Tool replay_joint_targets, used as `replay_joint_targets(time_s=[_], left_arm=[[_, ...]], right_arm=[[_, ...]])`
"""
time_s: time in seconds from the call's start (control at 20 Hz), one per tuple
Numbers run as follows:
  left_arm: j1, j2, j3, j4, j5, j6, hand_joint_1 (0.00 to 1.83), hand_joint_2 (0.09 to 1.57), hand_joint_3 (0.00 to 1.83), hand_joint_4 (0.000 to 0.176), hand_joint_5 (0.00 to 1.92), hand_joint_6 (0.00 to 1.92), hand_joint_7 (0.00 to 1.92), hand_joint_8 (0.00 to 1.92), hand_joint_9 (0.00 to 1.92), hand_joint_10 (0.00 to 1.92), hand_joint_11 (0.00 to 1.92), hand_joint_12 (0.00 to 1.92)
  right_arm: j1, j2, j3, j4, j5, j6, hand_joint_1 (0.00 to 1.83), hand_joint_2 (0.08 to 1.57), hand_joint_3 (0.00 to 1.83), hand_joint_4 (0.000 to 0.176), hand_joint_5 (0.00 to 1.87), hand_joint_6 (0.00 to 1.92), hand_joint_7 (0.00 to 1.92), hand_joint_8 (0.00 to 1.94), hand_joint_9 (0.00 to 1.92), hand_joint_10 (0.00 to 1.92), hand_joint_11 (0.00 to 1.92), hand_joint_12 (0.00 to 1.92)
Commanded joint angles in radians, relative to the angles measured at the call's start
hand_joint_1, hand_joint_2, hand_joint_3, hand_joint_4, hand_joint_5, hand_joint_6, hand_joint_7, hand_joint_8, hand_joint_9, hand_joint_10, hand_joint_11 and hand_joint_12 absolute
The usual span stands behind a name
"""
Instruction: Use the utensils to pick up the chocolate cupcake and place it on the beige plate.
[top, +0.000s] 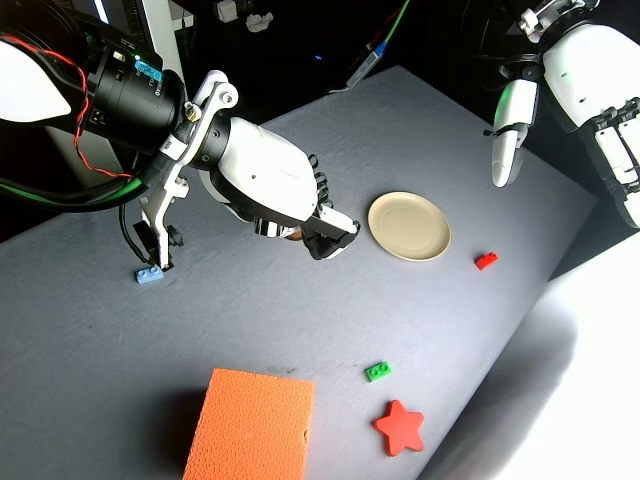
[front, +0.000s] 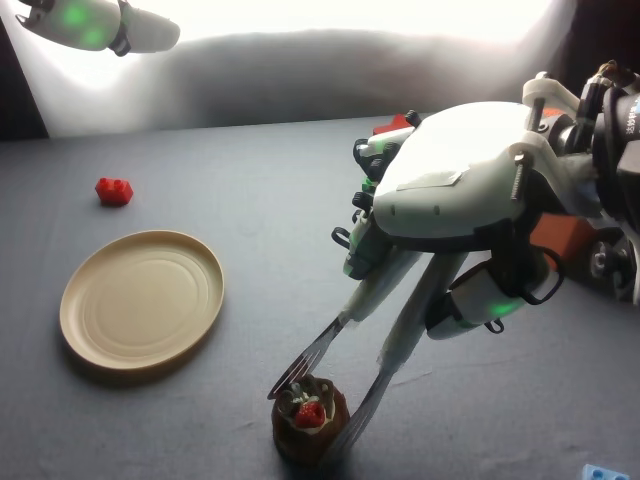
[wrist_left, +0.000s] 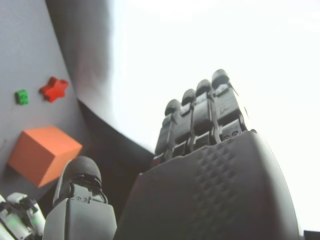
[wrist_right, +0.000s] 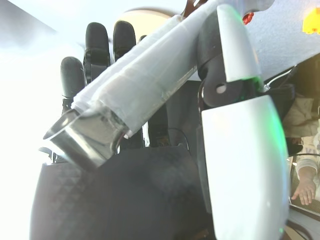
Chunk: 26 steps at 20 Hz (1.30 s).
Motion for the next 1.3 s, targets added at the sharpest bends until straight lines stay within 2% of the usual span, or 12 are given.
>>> replay_joint_targets(time_s=[0.0, 0.05, 0.1, 0.15, 0.25, 0.4, 0.45, 0.5, 0.6, 0.7, 1.2, 1.25], left_arm=[[-0.013, 0.009, 0.003, 0.013, 0.006, 0.0, 0.0, 1.11, 0.0, 0.0, 0.02, 0.0, 0.0, 0.0, 0.0, 0.0, 0.0, 0.0], [-0.013, 0.009, 0.003, 0.013, 0.006, 0.0, 0.0, 1.11, 0.0, 0.0, 0.03, 0.01, 0.0, 0.0, 0.0, 0.0, 0.0, 0.0], [-0.013, 0.009, 0.003, 0.013, 0.006, 0.0, 0.0, 1.11, 0.0, 0.0, 0.03, 0.01, 0.0, 0.0, 0.0, 0.0, 0.0, 0.0], [-0.013, 0.009, 0.003, 0.013, 0.006, 0.0, 0.0, 1.11, 0.0, 0.0, 0.03, 0.01, 0.0, 0.0, 0.0, 0.0, 0.0, 0.0], [-0.013, 0.009, 0.003, 0.013, 0.007, 0.0, 0.0, 1.11, 0.0, 0.0, 0.03, 0.01, 0.0, 0.0, 0.0, 0.0, 0.0, 0.0], [-0.012, 0.009, 0.003, 0.013, 0.007, 0.0, 0.0, 1.11, 0.0, 0.0, 0.03, 0.0, 0.0, 0.0, 0.0, 0.0, 0.0, 0.0], [-0.012, 0.01, 0.003, 0.013, 0.006, 0.0, 0.0, 1.11, 0.0, 0.0, 0.03, 0.0, 0.0, 0.0, 0.0, 0.0, 0.0, 0.0], [-0.012, 0.01, 0.003, 0.013, 0.007, 0.0, 0.0, 1.11, 0.0, 0.0, 0.04, 0.01, 0.0, 0.0, 0.0, 0.0, 0.0, 0.0], [-0.012, 0.01, 0.003, 0.013, 0.006, 0.0, 0.0, 1.11, 0.0, 0.0, 0.05, 0.01, 0.01, 0.0, 0.0, 0.0, 0.0, 0.0], [-0.012, 0.01, 0.003, 0.013, 0.007, 0.0, 0.0, 1.11, 0.0, 0.0, 0.05, 0.01, 0.01, 0.0, 0.0, 0.0, 0.0, 0.0], [-0.012, 0.009, 0.003, 0.013, 0.006, 0.0, 0.0, 1.11, 0.0, 0.0, 0.05, 0.0, 0.01, 0.0, 0.0, 0.0, 0.0, 0.0], [-0.012, 0.009, 0.004, 0.015, 0.003, 0.001, 0.0, 1.11, 0.0, 0.0, 0.03, 0.0, 0.0, 0.0, 0.0, 0.0, 0.0, 0.0]], right_arm=[[0.004, 0.006, 0.001, -0.002, 0.102, -0.002, 1.01, 1.11, 0.01, 0.0, 0.87, 0.02, 0.83, 0.01, 0.71, 0.0, 0.0, 1.56], [0.003, 0.005, 0.001, -0.002, 0.102, -0.002, 1.0, 1.12, 0.01, 0.0, 0.88, 0.02, 0.83, 0.0, 0.72, 0.0, 0.0, 1.56], [0.003, 0.005, 0.001, -0.002, 0.102, -0.002, 1.05, 1.16, 0.0, 0.0, 0.87, 0.92, 0.85, 0.0, 0.74, 0.01, 0.0, 1.58], [0.003, 0.005, 0.001, -0.002, 0.102, -0.002, 1.04, 1.19, 0.0, 0.0, 0.82, 1.18, 0.85, 0.0, 0.74, 0.01, 0.0, 1.58], [0.004, 0.005, 0.001, -0.002, 0.102, -0.002, 1.06, 1.2, 0.0, 0.0, 0.81, 1.24, 0.87, 0.01, 0.76, 0.01, 0.0, 1.62], [0.005, 0.006, 0.001, -0.002, 0.102, -0.002, 1.12, 1.17, 0.0, 0.0, 0.88, 1.13, 0.96, 0.03, 0.84, 0.04, 0.03, 1.65], [0.005, 0.006, 0.001, -0.002, 0.102, -0.002, 1.2, 1.16, 0.01, 0.0, 0.93, 1.18, 0.85, 0.86, 0.86, 0.05, 0.01, 1.7], [0.006, 0.006, 0.001, -0.002, 0.102, -0.002, 1.21, 1.17, 0.0, 0.0, 0.91, 1.24, 0.83, 1.04, 0.88, 0.06, 0.01, 1.72], [0.007, 0.006, 0.001, -0.002, 0.102, -0.002, 1.19, 1.18, 0.0, 0.0, 0.84, 1.28, 0.89, 1.06, 0.93, 0.09, 0.1, 1.73], [0.007, 0.006, 0.001, -0.002, 0.102, -0.002, 1.19, 1.18, 0.0, 0.008, 0.83, 1.28, 0.89, 1.07, 0.93, 0.09, 0.1, 1.73], [0.02, 0.006, 0.009, -0.002, 0.102, 0.013, 1.19, 1.18, 0.0, 0.009, 0.83, 1.28, 0.89, 1.07, 0.93, 0.09, 0.1, 1.73], [0.024, 0.006, 0.018, -0.002, 0.109, 0.015, 1.33, 1.14, 0.0, 0.0, 0.85, 1.05, 0.97, 1.04, 0.89, 1.08, 0.5, 1.57]])
